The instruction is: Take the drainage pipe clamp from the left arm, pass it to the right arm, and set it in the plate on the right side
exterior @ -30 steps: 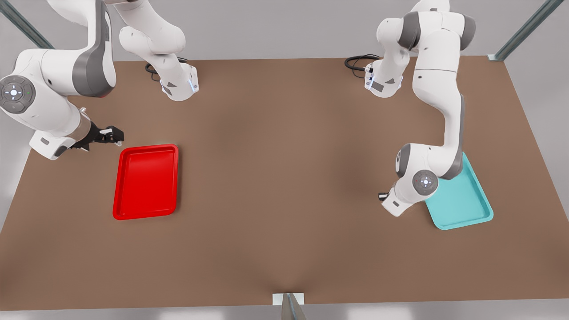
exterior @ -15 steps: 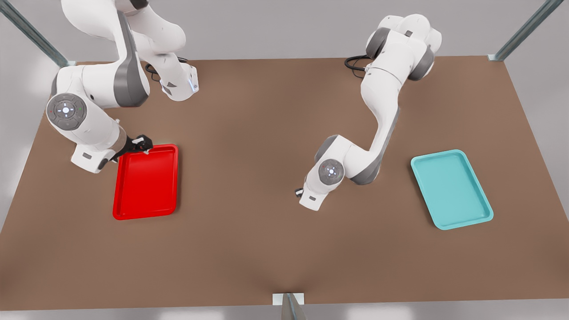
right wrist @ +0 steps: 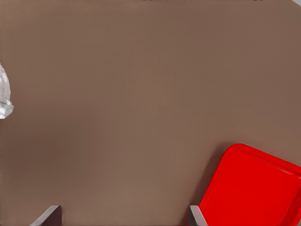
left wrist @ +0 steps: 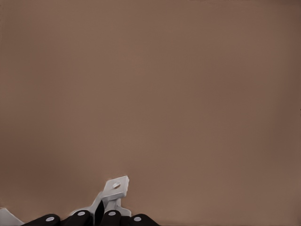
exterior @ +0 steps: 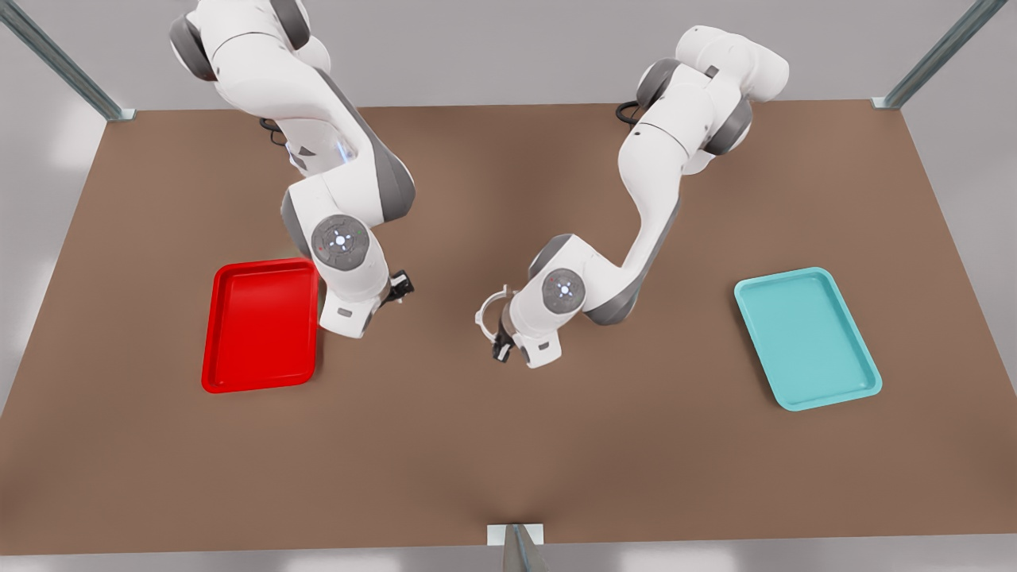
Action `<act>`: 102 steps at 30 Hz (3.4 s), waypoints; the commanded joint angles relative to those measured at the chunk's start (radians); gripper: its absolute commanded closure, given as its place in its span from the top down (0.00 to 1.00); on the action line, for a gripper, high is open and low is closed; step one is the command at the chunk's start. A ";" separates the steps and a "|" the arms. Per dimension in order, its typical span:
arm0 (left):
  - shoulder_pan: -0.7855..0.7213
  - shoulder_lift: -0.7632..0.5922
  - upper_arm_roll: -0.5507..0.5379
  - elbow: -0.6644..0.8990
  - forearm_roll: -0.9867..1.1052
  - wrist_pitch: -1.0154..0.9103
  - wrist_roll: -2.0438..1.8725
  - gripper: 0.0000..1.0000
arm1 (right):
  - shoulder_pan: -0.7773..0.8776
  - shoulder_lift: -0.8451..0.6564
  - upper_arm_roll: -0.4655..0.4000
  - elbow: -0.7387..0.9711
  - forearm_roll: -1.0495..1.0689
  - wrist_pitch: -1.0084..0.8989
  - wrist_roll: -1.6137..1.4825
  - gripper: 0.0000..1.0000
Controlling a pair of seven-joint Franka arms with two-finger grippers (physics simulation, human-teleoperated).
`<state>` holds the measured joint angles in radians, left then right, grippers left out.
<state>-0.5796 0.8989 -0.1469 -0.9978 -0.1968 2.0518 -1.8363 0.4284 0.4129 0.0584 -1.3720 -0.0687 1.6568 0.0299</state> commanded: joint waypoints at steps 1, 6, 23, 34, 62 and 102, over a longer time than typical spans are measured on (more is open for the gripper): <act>-0.006 0.002 0.000 0.005 -0.004 0.077 -0.733 0.21 | 0.003 0.001 0.000 -0.012 0.030 0.103 0.248 1.00; -0.029 0.032 0.007 0.018 -0.001 0.180 -0.802 0.21 | 0.027 -0.016 0.001 -0.105 0.078 0.209 0.301 1.00; -0.045 0.052 0.041 0.045 -0.006 0.182 -0.883 0.21 | 0.075 0.009 0.003 -0.229 0.190 0.466 0.409 1.00; -0.046 0.049 0.040 0.045 -0.006 0.176 -0.883 0.21 | 0.087 0.087 0.003 -0.231 0.188 0.512 0.406 1.00; -0.045 0.034 0.038 0.045 -0.006 0.153 -0.879 1.00 | 0.104 0.139 0.003 -0.216 0.187 0.512 0.398 0.21; 0.566 -0.650 0.012 -0.361 0.293 -0.736 1.818 1.00 | -0.502 -0.168 0.066 -0.386 -0.071 0.211 -0.525 1.00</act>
<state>-0.0139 0.2499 -0.1347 -1.3601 0.0967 1.3224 -0.4402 -0.0897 0.2512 0.1056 -1.8136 -0.2938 2.2440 -0.2005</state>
